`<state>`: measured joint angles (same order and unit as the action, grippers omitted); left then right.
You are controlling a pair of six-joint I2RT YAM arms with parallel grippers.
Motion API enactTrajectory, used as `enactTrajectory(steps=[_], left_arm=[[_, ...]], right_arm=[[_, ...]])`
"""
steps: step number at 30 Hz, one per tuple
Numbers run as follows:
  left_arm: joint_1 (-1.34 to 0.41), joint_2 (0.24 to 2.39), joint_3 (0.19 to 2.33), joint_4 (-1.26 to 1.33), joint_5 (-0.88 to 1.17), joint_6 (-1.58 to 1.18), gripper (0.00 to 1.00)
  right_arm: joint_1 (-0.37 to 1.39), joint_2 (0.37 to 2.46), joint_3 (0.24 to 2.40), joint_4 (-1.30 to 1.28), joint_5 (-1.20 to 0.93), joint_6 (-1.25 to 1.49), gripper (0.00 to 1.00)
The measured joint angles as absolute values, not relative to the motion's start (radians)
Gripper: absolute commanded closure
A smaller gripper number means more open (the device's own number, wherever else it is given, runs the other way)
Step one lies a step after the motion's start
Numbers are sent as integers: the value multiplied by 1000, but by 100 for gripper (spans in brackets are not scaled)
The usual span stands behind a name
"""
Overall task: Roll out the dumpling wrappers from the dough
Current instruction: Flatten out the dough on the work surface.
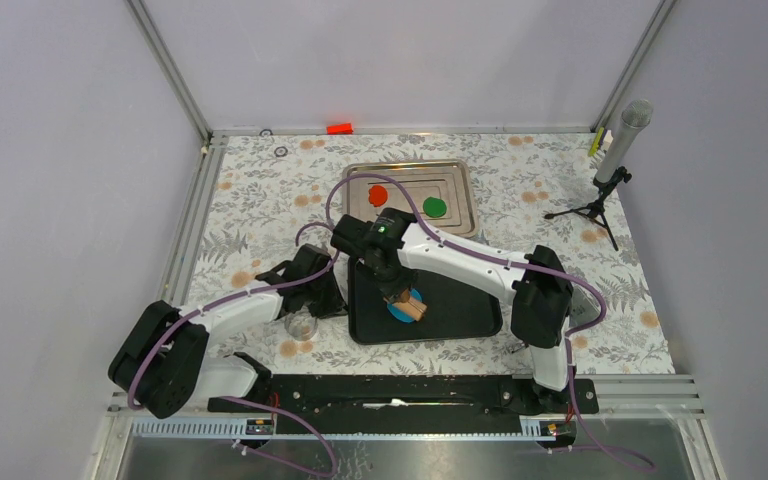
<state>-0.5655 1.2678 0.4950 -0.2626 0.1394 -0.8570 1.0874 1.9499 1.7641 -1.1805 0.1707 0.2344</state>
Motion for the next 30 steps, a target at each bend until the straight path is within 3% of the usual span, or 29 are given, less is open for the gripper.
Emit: enactTrajectory(steps=[20, 30], left_arm=[[-565, 1302, 530, -297, 146, -848, 87], [-551, 1333, 537, -266, 199, -866, 87]], right_arm=[[1122, 1951, 1766, -1181, 152, 285, 100], [1132, 1966, 1773, -1161, 21, 399, 100]])
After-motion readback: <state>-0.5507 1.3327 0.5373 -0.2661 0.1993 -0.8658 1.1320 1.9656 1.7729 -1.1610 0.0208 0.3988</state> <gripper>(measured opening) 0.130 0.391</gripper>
